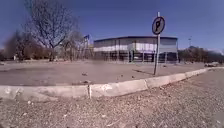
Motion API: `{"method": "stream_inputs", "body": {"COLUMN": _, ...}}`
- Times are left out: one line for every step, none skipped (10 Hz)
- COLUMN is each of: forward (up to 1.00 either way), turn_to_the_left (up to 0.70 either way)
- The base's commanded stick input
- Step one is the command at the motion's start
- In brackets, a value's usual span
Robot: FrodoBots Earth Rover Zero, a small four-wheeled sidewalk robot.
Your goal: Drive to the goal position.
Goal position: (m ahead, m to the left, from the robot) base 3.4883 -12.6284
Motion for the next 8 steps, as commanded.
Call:
{"method": "stream_inputs", "body": {"forward": 0.00, "turn_to_the_left": 0.00}}
{"method": "stream_inputs", "body": {"forward": 0.00, "turn_to_the_left": 0.00}}
{"method": "stream_inputs", "body": {"forward": 0.00, "turn_to_the_left": 0.00}}
{"method": "stream_inputs", "body": {"forward": 0.00, "turn_to_the_left": 0.00}}
{"method": "stream_inputs", "body": {"forward": 0.00, "turn_to_the_left": 0.00}}
{"method": "stream_inputs", "body": {"forward": 0.00, "turn_to_the_left": 0.00}}
{"method": "stream_inputs", "body": {"forward": -0.30, "turn_to_the_left": 0.00}}
{"method": "stream_inputs", "body": {"forward": -0.60, "turn_to_the_left": 0.00}}
